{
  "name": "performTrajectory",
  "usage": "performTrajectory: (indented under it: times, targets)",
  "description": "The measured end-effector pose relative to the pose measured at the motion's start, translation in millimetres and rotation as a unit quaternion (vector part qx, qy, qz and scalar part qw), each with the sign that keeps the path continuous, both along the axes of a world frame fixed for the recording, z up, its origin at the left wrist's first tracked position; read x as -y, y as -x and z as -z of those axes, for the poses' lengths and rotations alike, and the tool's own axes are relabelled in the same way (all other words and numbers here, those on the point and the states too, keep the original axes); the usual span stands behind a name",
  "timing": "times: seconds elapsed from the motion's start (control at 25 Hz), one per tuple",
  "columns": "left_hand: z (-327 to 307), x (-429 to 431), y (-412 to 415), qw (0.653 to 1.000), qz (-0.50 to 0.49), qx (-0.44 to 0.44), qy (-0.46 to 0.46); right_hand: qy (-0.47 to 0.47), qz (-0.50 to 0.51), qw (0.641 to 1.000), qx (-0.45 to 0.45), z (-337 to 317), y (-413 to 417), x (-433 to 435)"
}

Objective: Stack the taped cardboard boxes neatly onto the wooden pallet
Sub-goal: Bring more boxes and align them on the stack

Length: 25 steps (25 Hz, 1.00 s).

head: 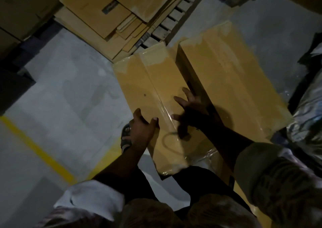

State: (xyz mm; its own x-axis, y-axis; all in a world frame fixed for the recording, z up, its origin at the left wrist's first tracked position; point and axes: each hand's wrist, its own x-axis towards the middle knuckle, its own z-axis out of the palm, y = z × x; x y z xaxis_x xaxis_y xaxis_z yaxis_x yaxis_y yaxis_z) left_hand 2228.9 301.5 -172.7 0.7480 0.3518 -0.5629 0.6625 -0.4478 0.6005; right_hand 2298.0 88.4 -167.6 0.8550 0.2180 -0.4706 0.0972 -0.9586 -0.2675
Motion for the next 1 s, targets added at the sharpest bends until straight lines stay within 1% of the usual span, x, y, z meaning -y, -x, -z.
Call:
performTrajectory:
  times: [0.08, 0.12, 0.2, 0.32, 0.48, 0.56, 0.72, 0.88, 1.0]
  targets:
    - [-10.1, -0.6, -2.3, 1.000, 0.005, 0.017, 0.000, 0.025, 0.002, 1.000, 0.003, -13.2, -1.3, -8.5]
    - [-17.5, -1.3, -5.2, 1.000, 0.011, 0.019, -0.009, 0.028, 0.005, 0.999, 0.023, -20.6, -4.2, -12.2]
    - [-36.8, -4.5, -15.8, 0.998, 0.021, 0.004, -0.050, 0.029, 0.018, 0.997, 0.069, -44.0, -14.5, -19.9]
    - [-76.1, -20.4, -42.0, 0.994, 0.048, 0.002, -0.097, 0.022, 0.037, 0.996, 0.083, -85.8, -38.1, -37.9]
    - [-125.8, -59.5, -86.9, 0.981, 0.129, 0.060, -0.130, 0.038, 0.081, 0.990, 0.110, -132.3, -59.9, -67.5]
    - [-144.5, -79.5, -111.3, 0.970, 0.173, 0.086, -0.147, 0.049, 0.126, 0.984, 0.112, -149.4, -66.9, -83.8]
    - [-173.0, -117.7, -157.4, 0.943, 0.248, 0.149, -0.166, 0.047, 0.230, 0.959, 0.159, -170.2, -72.2, -124.3]
    - [-195.6, -154.1, -187.5, 0.915, 0.320, 0.184, -0.166, 0.048, 0.304, 0.930, 0.200, -189.7, -66.7, -166.6]
    - [-208.1, -167.8, -196.4, 0.895, 0.366, 0.204, -0.153, 0.068, 0.355, 0.908, 0.214, -204.9, -53.0, -187.9]
